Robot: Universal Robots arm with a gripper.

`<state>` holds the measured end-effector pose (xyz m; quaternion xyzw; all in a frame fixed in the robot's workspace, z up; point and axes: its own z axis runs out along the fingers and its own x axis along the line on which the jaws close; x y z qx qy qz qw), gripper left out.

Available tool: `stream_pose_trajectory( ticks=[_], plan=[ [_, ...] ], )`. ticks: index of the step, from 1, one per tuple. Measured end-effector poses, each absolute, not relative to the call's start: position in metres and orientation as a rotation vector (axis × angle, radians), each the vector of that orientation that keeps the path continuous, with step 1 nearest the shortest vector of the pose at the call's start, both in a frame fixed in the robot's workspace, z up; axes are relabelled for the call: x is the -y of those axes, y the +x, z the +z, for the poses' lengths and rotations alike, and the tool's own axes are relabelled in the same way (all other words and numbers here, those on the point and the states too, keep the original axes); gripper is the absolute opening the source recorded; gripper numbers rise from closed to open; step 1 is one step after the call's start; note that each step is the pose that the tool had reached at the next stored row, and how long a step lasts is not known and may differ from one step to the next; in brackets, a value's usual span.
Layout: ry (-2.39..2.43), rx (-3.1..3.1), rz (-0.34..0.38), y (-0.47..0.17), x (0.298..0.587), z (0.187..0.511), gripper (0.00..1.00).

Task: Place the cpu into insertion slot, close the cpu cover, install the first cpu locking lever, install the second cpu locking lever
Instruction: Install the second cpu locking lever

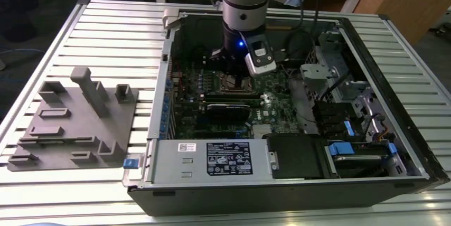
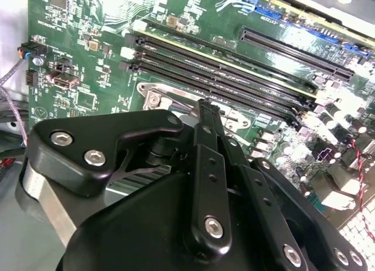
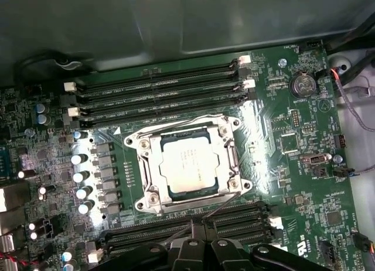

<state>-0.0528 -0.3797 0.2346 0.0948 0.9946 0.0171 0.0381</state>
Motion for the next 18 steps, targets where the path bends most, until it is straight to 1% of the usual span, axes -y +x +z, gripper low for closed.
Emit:
stream_pose_trajectory(
  ticks=[18],
  plan=[
    [0.291,-3.051,0.052,-0.070,0.380,0.231,0.11]
  ],
)
